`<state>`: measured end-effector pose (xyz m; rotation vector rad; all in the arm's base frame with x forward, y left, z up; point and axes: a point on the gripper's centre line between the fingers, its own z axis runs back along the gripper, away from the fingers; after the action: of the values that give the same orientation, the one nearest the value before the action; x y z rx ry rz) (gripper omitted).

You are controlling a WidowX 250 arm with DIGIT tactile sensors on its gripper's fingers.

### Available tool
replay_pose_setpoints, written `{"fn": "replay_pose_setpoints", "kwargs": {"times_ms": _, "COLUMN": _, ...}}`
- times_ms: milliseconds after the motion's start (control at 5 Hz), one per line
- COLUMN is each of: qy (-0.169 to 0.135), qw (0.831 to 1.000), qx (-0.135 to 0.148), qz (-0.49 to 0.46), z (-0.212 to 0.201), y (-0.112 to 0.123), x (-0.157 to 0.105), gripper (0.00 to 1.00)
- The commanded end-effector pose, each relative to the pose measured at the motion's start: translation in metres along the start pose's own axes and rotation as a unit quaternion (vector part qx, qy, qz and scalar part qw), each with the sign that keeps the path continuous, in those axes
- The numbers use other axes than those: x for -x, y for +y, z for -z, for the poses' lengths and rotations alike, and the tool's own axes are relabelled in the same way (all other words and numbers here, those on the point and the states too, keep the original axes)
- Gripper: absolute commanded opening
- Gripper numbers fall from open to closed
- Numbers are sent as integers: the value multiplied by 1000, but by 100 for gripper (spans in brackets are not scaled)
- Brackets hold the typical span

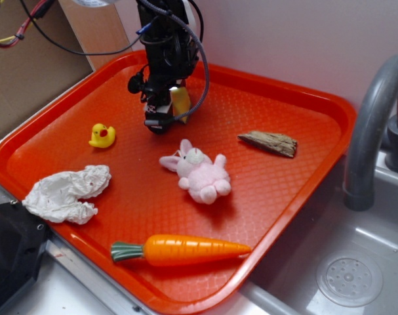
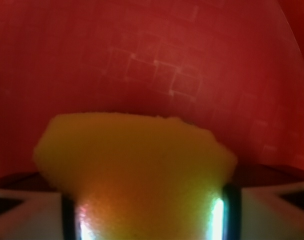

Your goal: Grab the green sponge.

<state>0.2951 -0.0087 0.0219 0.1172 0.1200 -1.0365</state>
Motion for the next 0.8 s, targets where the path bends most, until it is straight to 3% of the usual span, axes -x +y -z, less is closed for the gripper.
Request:
{"fn": "replay_pose_setpoints", "kwargs": {"times_ms": 0, "qy": -15, "qw": 970, "qx": -5, "qz": -242, "z": -66, "y": -15, "x": 8, "gripper": 0}}
{"fn": "replay_pose_setpoints", "kwargs": {"times_ms": 200, "qy": -9, "qw": 933, "qx": 43, "qz": -356, "z": -109, "y": -38, "x": 12, "gripper": 0}}
{"fn": "replay_pose_setpoints", "kwargs": {"times_ms": 400, "qy": 0, "qw": 882, "qx": 67, "qz": -467, "z": -141, "y": -54, "x": 20, "gripper": 0}}
{"fn": "replay_pose_setpoints", "kwargs": {"times_ms": 600, "qy": -13, "qw": 864, "qx": 66, "qz": -499, "z": -171, "y": -64, "x": 30, "gripper": 0}}
